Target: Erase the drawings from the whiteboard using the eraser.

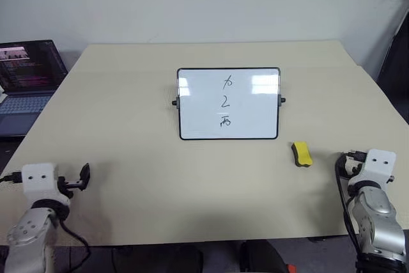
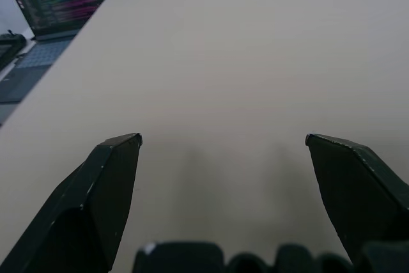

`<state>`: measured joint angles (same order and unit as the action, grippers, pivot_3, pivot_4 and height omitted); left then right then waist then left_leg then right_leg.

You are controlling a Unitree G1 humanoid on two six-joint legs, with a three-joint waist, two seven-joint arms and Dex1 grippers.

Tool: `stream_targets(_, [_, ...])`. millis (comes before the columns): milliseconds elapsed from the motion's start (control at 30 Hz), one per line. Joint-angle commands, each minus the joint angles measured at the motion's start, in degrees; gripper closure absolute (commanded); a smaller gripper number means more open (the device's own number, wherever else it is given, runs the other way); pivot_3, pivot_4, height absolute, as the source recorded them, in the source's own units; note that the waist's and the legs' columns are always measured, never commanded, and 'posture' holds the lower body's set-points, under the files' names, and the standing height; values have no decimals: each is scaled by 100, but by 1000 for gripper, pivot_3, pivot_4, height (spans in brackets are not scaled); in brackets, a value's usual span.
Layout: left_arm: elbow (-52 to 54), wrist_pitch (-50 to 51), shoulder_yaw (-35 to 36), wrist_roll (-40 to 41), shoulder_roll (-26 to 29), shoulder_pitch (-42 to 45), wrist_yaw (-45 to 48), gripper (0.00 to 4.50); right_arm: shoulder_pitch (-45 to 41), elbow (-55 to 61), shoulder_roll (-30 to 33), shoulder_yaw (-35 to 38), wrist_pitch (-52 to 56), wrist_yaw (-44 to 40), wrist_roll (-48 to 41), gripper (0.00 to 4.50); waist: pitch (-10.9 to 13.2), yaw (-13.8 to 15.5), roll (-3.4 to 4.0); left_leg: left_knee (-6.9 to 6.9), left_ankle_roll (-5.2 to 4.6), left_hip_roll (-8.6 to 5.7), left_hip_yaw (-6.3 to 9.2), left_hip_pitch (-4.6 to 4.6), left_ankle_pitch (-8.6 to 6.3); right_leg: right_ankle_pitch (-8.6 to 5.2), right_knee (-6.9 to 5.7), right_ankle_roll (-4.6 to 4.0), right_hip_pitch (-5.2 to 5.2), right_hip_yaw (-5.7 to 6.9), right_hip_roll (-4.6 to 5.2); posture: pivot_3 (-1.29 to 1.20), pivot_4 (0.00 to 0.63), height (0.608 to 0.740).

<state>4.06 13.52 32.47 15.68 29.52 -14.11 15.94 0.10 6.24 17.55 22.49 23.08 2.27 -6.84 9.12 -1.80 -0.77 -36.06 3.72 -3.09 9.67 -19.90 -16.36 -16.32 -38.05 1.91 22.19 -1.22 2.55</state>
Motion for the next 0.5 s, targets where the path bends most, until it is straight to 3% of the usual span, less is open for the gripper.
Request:
stream_targets(33, [154, 18, 293, 59, 150, 48, -8, 0, -143, -130, 64, -29, -9, -83, 20, 18, 0, 13, -1, 0, 0, 1, 2, 0, 0, 0, 0, 0, 0, 0, 0, 0, 150, 740])
stream_targets(500, [136, 116, 107, 22, -64, 552, -178, 0, -499, -709, 318, 247, -334, -110, 29, 18, -10, 18, -17, -2, -1, 0, 0, 3, 0, 3, 0, 3, -4, 3, -1, 0, 150, 740])
